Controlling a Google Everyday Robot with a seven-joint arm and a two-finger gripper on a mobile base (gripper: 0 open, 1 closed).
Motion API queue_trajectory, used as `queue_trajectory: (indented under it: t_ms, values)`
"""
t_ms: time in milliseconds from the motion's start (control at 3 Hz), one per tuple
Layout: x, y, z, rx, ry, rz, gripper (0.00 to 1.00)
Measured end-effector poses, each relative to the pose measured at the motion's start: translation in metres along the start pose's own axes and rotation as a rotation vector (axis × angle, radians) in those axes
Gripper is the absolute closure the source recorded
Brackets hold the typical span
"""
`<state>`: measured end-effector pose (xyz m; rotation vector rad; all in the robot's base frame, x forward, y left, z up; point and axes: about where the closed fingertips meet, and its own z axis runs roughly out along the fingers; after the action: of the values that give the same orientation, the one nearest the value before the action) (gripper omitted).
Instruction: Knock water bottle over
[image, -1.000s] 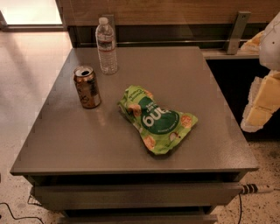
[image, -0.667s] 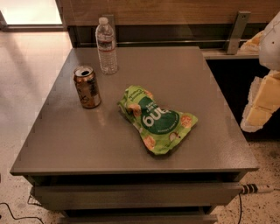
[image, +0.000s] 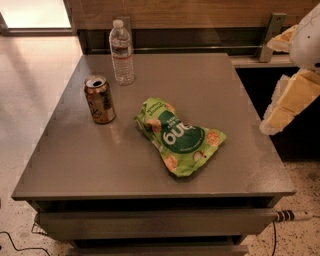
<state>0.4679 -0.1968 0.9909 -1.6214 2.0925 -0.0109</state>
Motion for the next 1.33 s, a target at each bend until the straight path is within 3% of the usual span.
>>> queue_trajectory:
  t_ms: [333,667,1000,1333]
  values:
    - [-0.016,-0.019,0.018,0.042,-0.245,0.029,0.00]
    - [-0.041,-0.031,0.019,0.064,-0.407,0.043,0.00]
    - [-0.070,-0.047,0.033,0.046,-0.585,0.094,0.00]
    - [-0.070,-0.047,0.033,0.046,-0.585,0.094,0.00]
